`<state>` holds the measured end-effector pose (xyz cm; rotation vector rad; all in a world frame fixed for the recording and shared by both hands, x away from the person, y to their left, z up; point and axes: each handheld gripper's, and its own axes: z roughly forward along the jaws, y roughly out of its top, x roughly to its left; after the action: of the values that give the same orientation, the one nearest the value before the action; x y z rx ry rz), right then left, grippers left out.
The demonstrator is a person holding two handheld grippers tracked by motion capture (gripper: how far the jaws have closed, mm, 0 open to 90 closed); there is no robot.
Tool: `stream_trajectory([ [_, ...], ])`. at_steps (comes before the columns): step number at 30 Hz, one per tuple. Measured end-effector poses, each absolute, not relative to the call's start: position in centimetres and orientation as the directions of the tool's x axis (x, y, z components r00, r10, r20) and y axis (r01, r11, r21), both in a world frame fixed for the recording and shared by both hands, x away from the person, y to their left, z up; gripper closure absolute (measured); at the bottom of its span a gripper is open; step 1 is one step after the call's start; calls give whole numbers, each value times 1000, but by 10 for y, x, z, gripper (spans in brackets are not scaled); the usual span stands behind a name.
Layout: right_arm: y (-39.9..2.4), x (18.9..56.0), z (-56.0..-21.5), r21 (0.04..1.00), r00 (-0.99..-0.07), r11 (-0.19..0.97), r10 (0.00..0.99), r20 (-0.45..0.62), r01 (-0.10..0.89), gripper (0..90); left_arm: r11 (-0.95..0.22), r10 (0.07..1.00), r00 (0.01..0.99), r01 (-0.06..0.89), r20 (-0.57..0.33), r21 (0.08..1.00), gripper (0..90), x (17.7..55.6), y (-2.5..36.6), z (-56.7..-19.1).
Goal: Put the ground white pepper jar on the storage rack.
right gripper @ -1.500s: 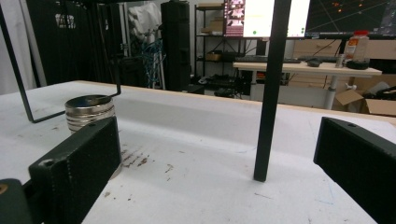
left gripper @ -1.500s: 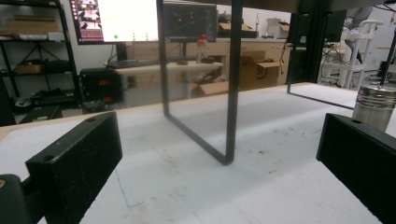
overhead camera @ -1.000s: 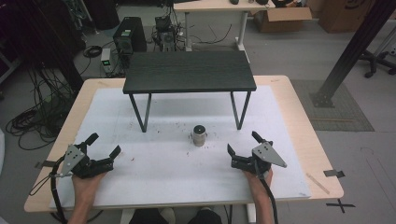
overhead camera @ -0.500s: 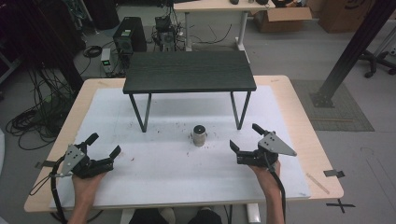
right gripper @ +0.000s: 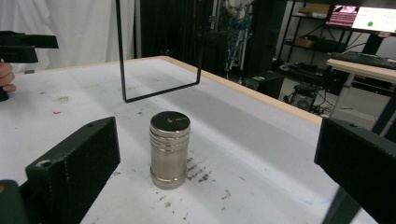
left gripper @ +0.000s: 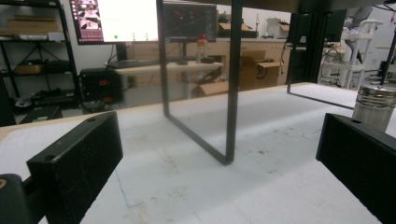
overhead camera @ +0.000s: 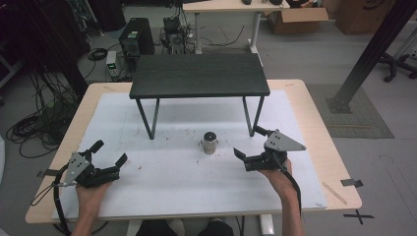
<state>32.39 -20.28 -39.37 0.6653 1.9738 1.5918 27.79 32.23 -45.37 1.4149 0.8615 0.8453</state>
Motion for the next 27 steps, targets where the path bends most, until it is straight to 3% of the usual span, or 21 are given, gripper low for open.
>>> stream_trajectory([
  [27, -168, 352, -401, 962, -830, 252, 555, -51, 109, 1, -9, 888, 459, 17, 0, 1000, 8, 278, 322, -454],
])
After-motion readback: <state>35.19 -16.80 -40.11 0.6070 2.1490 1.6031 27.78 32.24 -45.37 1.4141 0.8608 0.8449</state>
